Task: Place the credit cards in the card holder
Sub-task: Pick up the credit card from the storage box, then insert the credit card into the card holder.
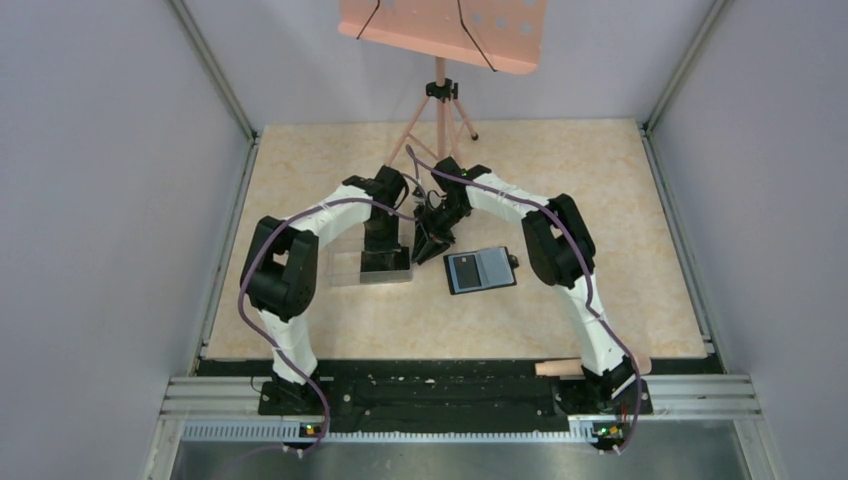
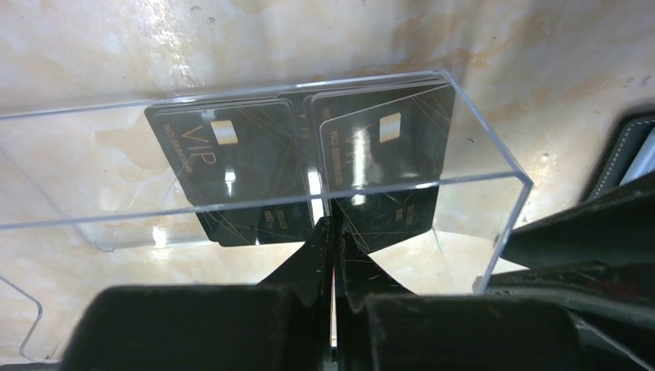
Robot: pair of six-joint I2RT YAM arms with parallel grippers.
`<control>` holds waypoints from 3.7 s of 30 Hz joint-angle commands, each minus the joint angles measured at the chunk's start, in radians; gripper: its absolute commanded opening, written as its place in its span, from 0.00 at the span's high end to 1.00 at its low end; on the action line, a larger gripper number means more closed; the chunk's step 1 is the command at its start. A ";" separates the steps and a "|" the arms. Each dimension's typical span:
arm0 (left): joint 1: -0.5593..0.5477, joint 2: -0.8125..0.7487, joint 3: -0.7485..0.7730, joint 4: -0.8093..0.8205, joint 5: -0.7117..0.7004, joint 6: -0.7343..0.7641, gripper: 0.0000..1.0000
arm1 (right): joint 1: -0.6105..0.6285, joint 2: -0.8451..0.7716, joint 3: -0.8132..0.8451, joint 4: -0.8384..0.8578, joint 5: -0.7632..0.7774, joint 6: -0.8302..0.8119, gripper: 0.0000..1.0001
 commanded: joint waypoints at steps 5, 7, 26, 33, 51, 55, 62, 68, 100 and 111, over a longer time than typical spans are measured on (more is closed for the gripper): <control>-0.017 -0.068 0.047 0.018 0.022 -0.011 1.00 | 0.027 0.000 0.014 0.031 -0.030 -0.002 0.74; -0.017 -0.073 0.045 0.021 0.029 -0.017 1.00 | 0.026 -0.001 0.011 0.031 -0.028 0.000 0.74; -0.017 -0.074 0.007 0.092 0.102 -0.055 0.83 | 0.026 -0.004 0.003 0.031 -0.023 -0.004 0.74; -0.018 -0.084 -0.003 0.092 0.084 -0.059 1.00 | 0.026 -0.011 0.010 0.031 -0.016 -0.005 0.74; -0.014 -0.380 -0.031 0.050 -0.047 -0.106 1.00 | -0.065 -0.201 -0.109 0.054 0.154 -0.038 0.70; -0.014 -0.482 -0.094 0.186 0.066 -0.090 1.00 | -0.131 -0.254 -0.193 0.084 0.184 -0.048 0.68; -0.015 -0.590 -0.265 0.587 0.337 -0.144 1.00 | -0.252 -0.238 -0.211 0.067 0.280 -0.099 0.66; -0.043 -0.536 -0.316 0.817 0.532 -0.160 1.00 | -0.329 -0.140 -0.119 -0.041 0.395 -0.186 0.65; -0.158 -0.158 -0.279 0.847 0.507 -0.237 1.00 | -0.341 -0.360 -0.482 0.024 0.382 -0.120 0.59; -0.162 -0.078 -0.266 0.839 0.518 -0.222 1.00 | -0.345 -0.468 -0.633 0.036 0.374 -0.105 0.57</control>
